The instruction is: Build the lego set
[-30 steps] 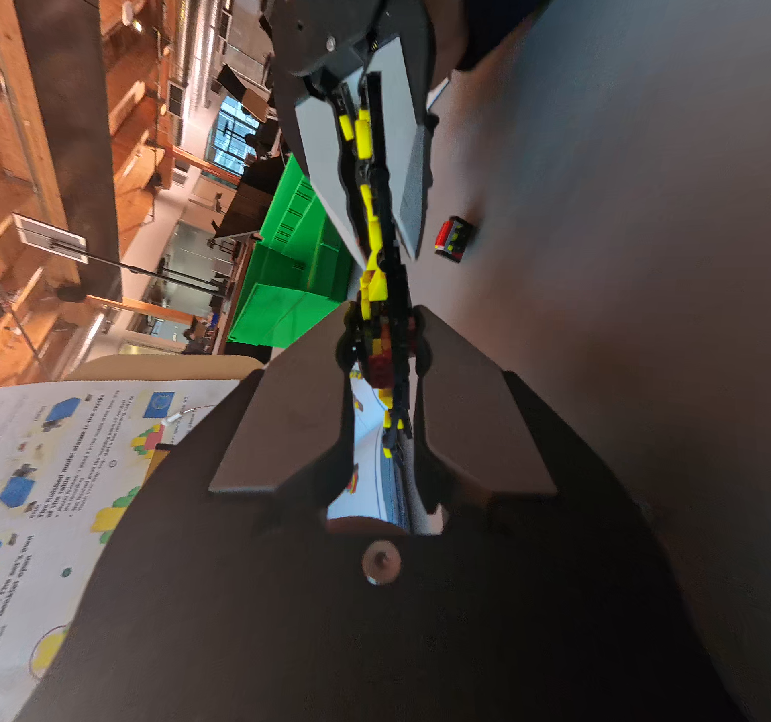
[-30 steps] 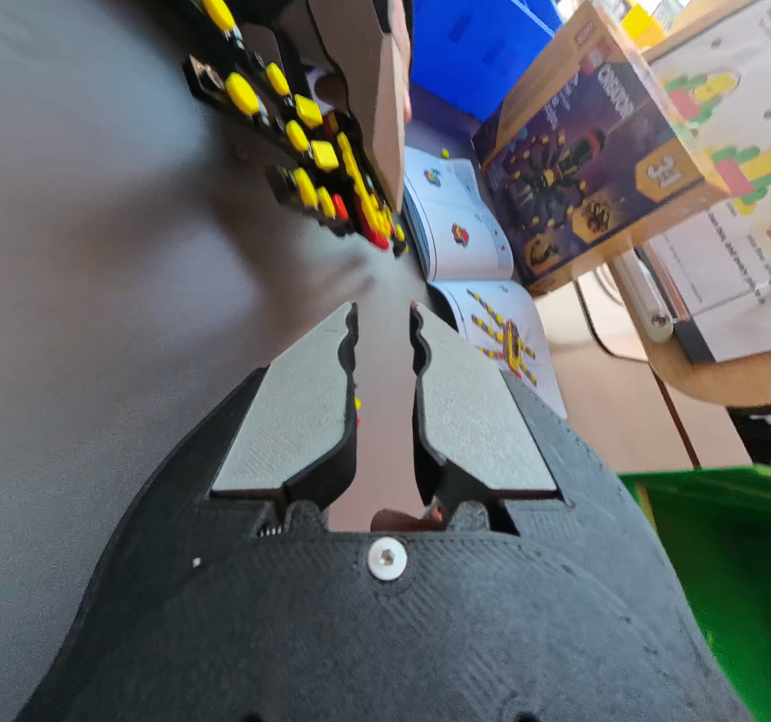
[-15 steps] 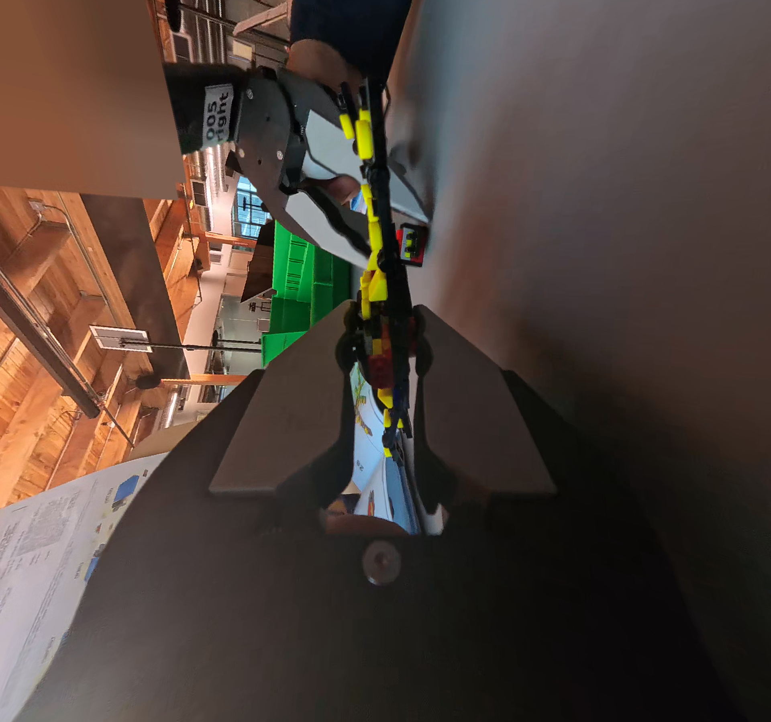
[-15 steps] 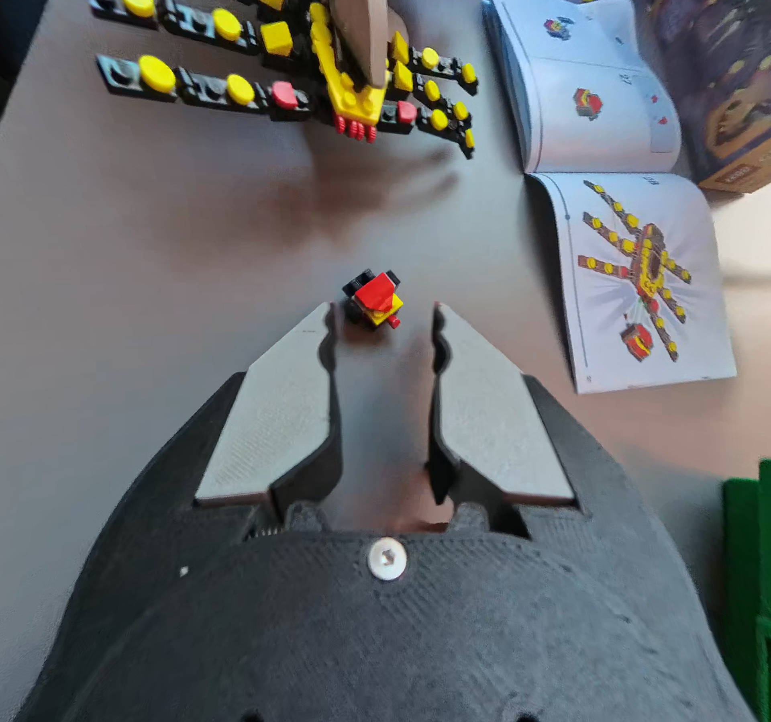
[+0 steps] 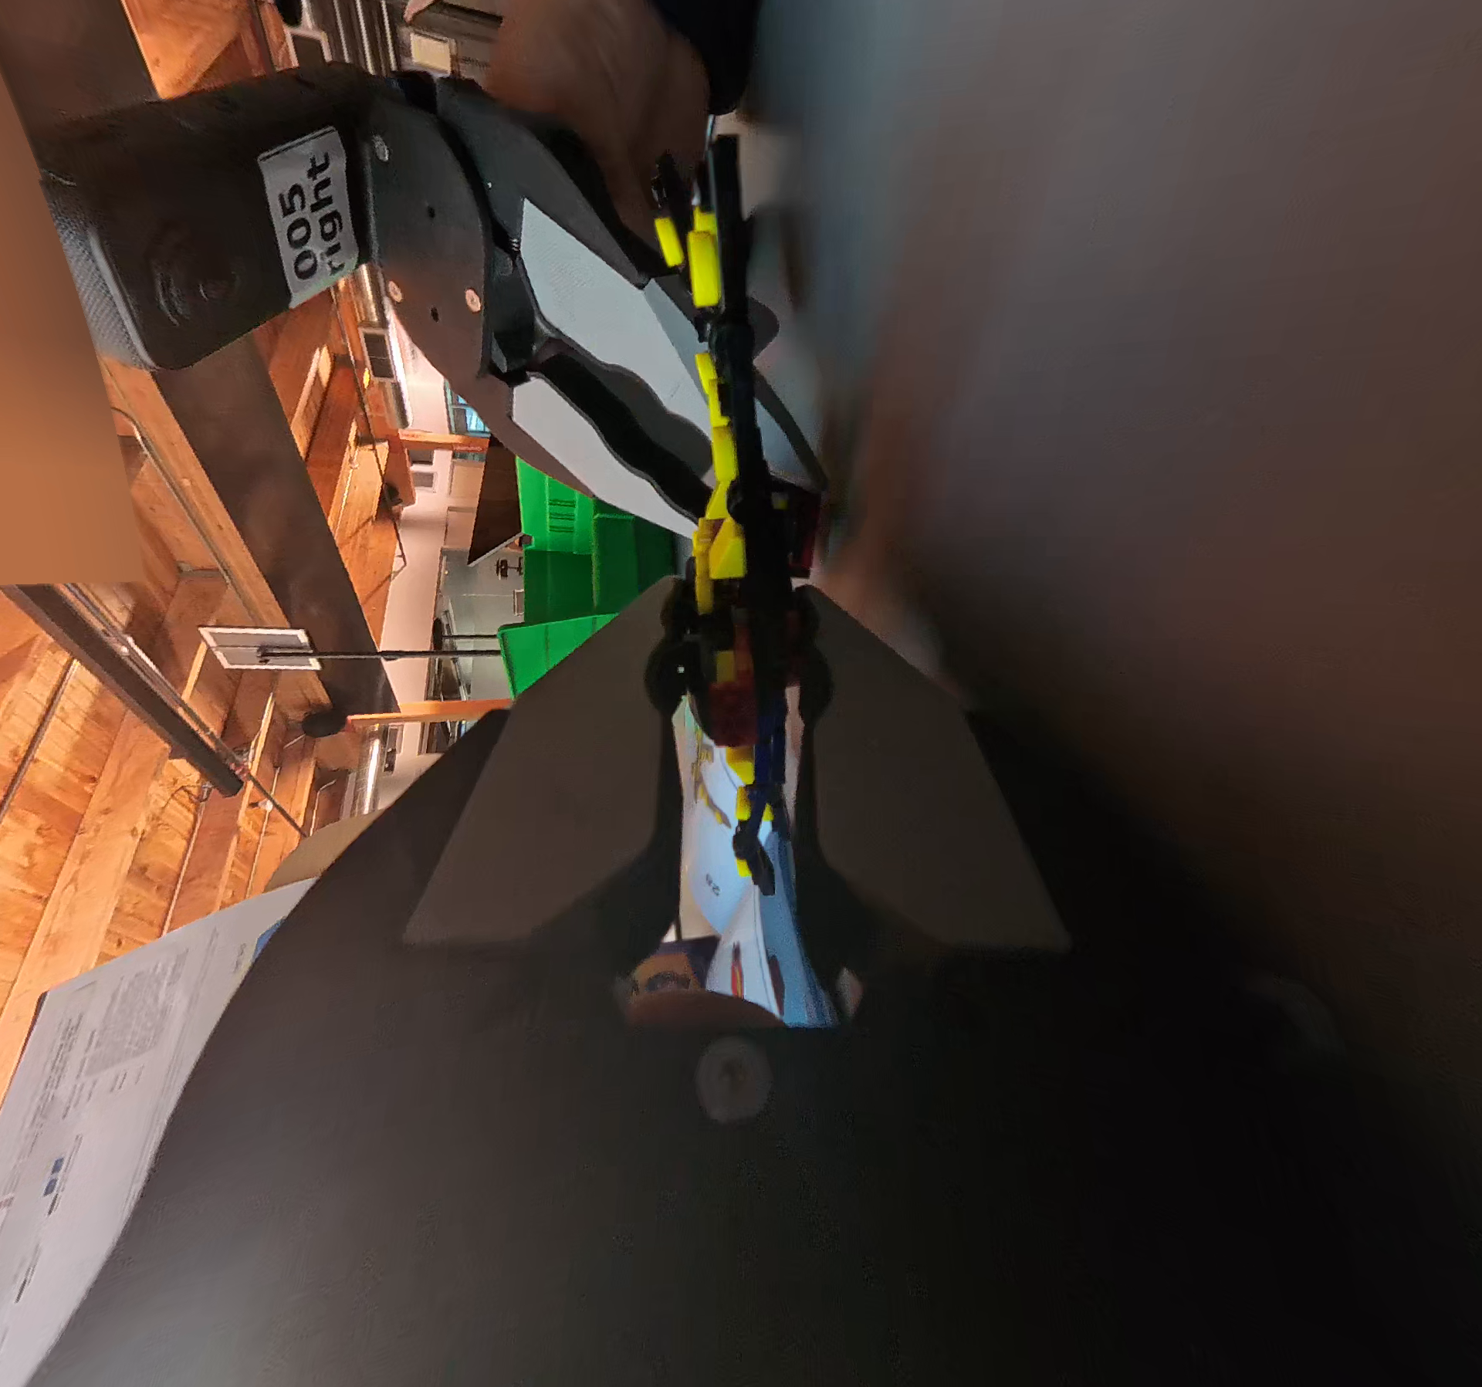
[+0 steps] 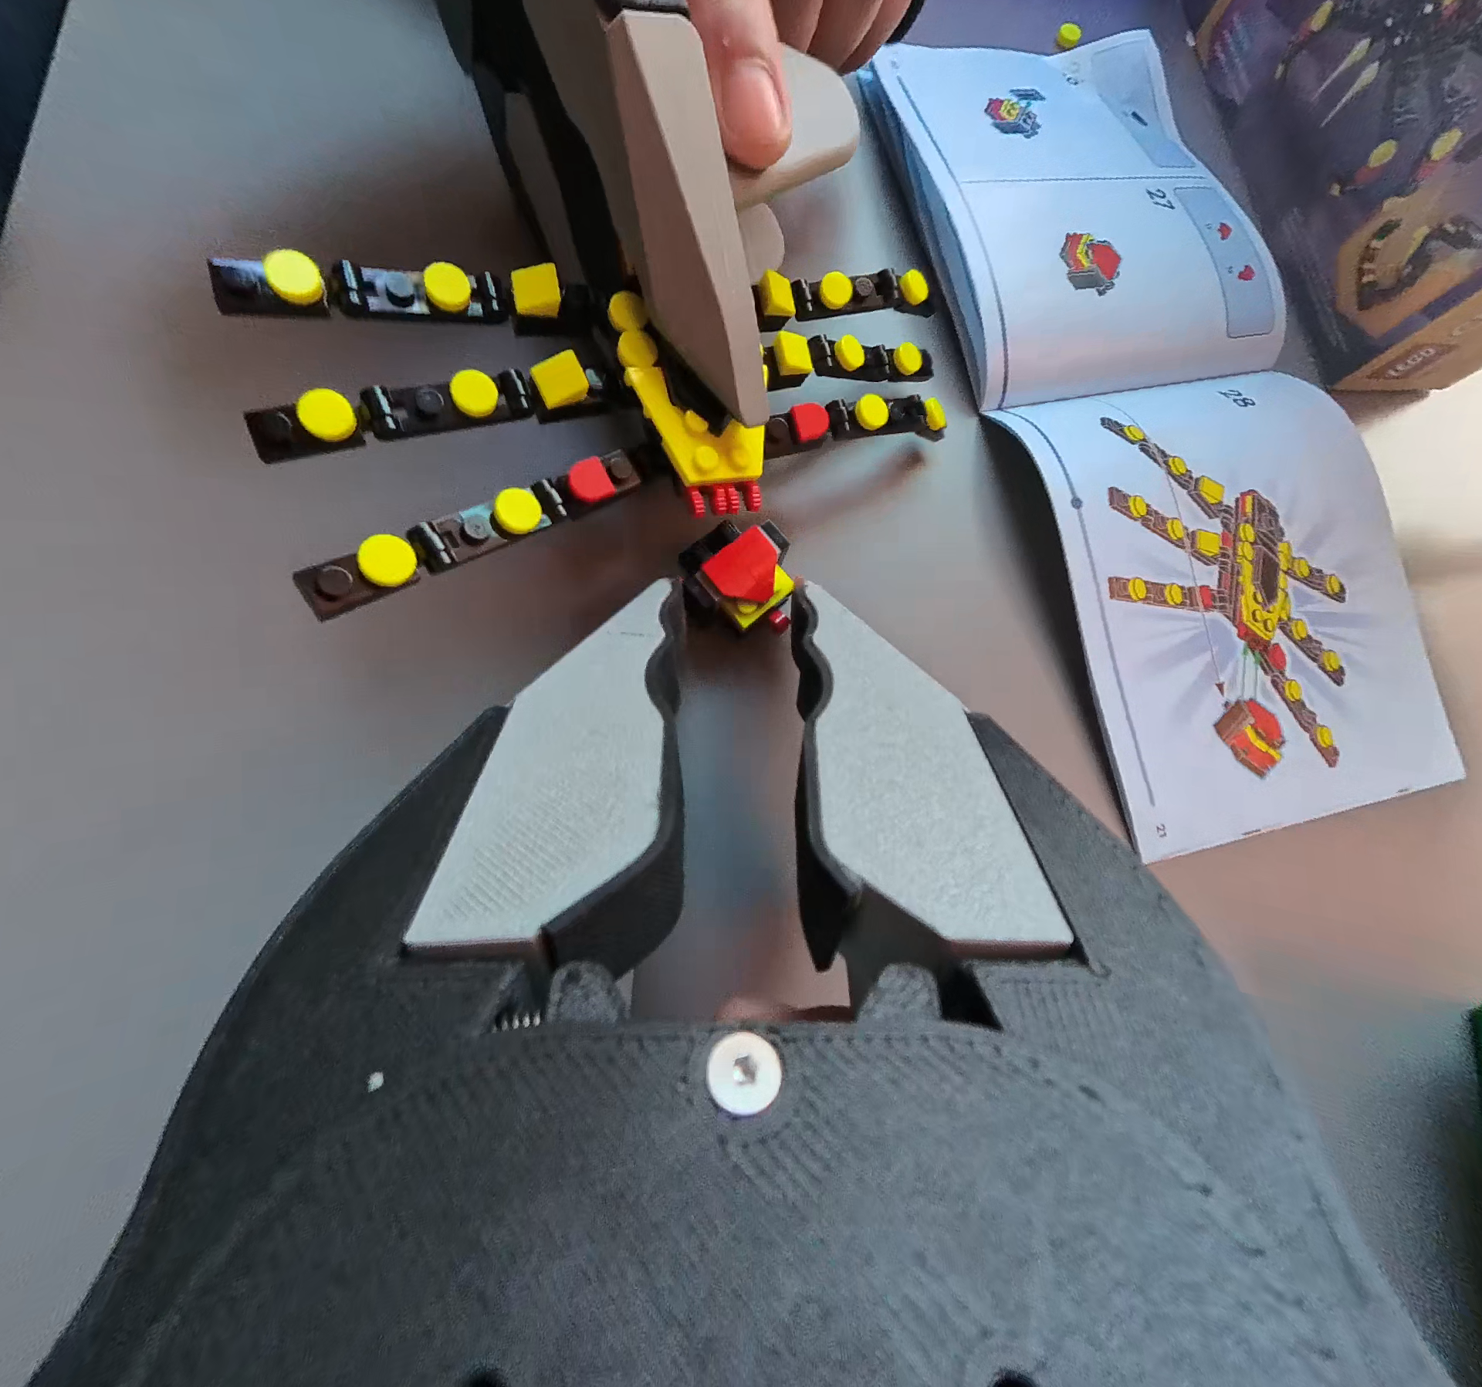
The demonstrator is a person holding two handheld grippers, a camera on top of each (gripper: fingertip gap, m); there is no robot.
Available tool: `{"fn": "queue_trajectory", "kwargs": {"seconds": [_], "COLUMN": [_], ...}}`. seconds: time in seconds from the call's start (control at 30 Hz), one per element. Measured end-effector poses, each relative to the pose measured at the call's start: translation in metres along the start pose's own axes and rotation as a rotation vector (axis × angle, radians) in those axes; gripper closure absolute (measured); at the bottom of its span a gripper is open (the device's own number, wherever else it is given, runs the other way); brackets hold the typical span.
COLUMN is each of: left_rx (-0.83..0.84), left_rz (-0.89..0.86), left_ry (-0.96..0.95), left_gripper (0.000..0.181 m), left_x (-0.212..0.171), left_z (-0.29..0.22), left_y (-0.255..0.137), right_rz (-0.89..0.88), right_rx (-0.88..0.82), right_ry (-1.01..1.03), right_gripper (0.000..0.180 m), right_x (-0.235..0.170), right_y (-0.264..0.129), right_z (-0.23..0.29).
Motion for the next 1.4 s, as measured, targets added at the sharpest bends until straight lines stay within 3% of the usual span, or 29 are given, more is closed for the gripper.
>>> {"fn": "queue_trajectory", "kwargs": {"seconds": [0.03,0.2,0.4,0.5,0.67,0.8,0.9,1.0,1.13,1.23,1.4], "left_rx": [0.008,-0.016,-0.045,-0.045,-0.042,-0.039,-0.034,-0.029,-0.038,-0.036,-0.026], "left_rz": [0.012,0.039,0.018,0.024,0.016,0.008,0.005,-0.014,-0.055,-0.053,-0.051], "left_ry": [-0.002,0.002,0.0,-0.004,-0.016,0.001,0.016,0.009,0.007,0.028,0.029], "left_gripper": [0.159,0.159,0.16,0.16,0.16,0.16,0.161,0.16,0.16,0.159,0.161], "left_x": [-0.002,-0.007,-0.007,-0.009,-0.009,-0.009,-0.01,-0.008,-0.001,-0.003,-0.014], "left_z": [0.001,-0.003,-0.006,-0.006,-0.006,-0.008,-0.01,-0.009,-0.01,-0.011,-0.009], "left_y": [0.0,-0.001,-0.006,-0.008,-0.009,-0.011,-0.014,-0.016,-0.015,-0.014,-0.018], "right_rz": [-0.018,-0.042,0.031,0.056,0.065,0.089,0.142,0.143,0.077,0.053,0.039], "right_rx": [0.012,-0.006,-0.01,0.011,0.017,0.158,0.221,0.136,-0.085,-0.079,-0.109], "right_ry": [0.027,0.131,0.117,0.143,-0.12,-0.16,-0.035,0.102,0.177,0.277,0.293], "right_gripper": [0.156,0.156,0.156,0.147,0.133,0.141,0.15,0.152,0.138,0.129,0.135], "right_x": [0.002,0.003,-0.004,-0.008,-0.008,-0.004,-0.005,-0.011,-0.014,-0.009,0.0], "right_y": [-0.001,-0.002,0.004,-0.002,-0.008,0.0,-0.004,-0.015,-0.019,-0.01,0.002], "right_z": [0.0,-0.009,-0.006,-0.005,-0.011,-0.008,0.005,0.022,0.021,0.021,0.016]}}
Point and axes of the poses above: each gripper's, where its closed fingertips meet, y out along the fingers, x out of its top, z = x × y across the jaws, the point moved 3 cm from there along -y, back along the fingers, and after that the axes turned 4 degrees about -y, right-handed, at the moved point
